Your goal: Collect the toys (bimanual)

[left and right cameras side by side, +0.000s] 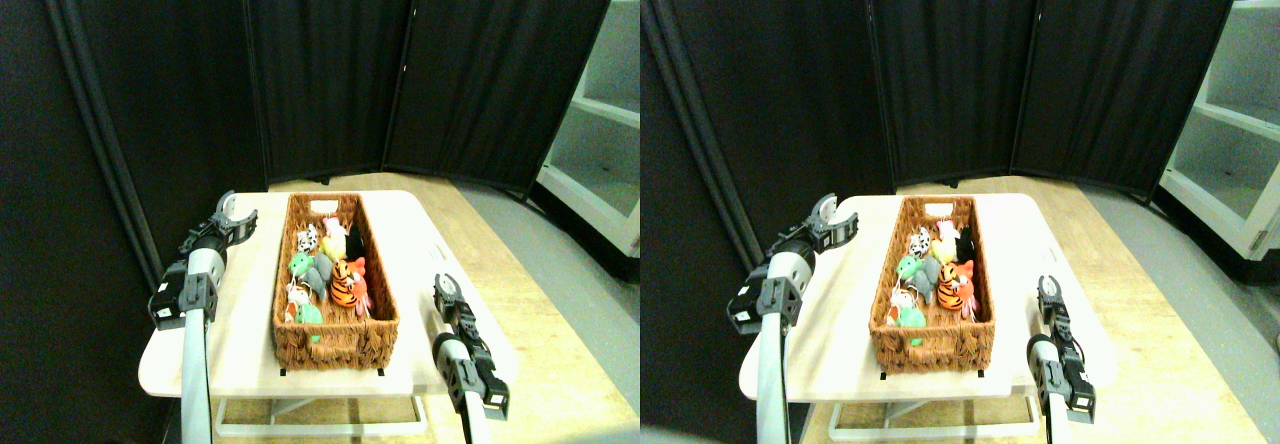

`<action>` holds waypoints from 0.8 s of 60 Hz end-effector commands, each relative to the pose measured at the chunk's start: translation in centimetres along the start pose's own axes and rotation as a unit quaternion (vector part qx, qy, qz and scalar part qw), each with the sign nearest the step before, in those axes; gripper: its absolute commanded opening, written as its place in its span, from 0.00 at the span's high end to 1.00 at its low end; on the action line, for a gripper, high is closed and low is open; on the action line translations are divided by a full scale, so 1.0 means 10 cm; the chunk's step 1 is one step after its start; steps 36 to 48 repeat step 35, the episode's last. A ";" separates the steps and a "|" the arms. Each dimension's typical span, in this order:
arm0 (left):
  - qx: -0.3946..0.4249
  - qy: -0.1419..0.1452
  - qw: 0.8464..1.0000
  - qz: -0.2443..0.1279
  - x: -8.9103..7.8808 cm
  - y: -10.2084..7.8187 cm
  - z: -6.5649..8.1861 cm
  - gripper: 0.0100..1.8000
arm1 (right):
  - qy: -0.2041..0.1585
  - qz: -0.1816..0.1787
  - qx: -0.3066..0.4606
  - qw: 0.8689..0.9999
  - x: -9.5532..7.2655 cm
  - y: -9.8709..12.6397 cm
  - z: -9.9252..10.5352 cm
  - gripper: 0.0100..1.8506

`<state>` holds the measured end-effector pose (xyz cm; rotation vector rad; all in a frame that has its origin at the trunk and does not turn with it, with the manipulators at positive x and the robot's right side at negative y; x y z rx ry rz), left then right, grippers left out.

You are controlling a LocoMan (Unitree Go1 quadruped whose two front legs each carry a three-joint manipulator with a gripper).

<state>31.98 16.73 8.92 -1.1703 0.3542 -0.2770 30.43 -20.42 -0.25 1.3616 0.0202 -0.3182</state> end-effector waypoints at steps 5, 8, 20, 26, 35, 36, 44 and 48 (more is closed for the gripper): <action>0.001 -0.024 1.000 0.004 -0.02 0.14 0.04 0.83 | 0.006 0.014 -0.006 1.000 0.03 0.05 -0.02 1.00; -0.003 -0.024 1.000 0.015 -0.03 0.21 0.04 0.79 | 0.008 0.017 -0.005 1.000 0.05 0.04 -0.03 1.00; 0.008 -0.023 0.999 0.048 -0.01 0.42 -0.01 0.60 | 0.012 0.018 -0.009 1.000 0.07 0.03 -0.04 1.00; 0.059 -0.037 0.995 0.068 0.01 0.56 -0.06 0.37 | 0.011 0.015 -0.005 1.000 0.08 0.03 -0.04 1.00; 0.123 -0.107 0.982 0.092 0.06 0.77 -0.11 0.39 | 0.009 0.010 -0.008 1.000 0.08 0.03 -0.03 1.00; 0.123 -0.107 0.982 0.092 0.06 0.77 -0.11 0.39 | 0.009 0.010 -0.008 1.000 0.08 0.03 -0.03 1.00; 0.123 -0.107 0.982 0.092 0.06 0.77 -0.11 0.39 | 0.009 0.010 -0.008 1.000 0.08 0.03 -0.03 1.00; 0.123 -0.107 0.982 0.092 0.06 0.77 -0.11 0.39 | 0.009 0.010 -0.008 1.000 0.08 0.03 -0.03 1.00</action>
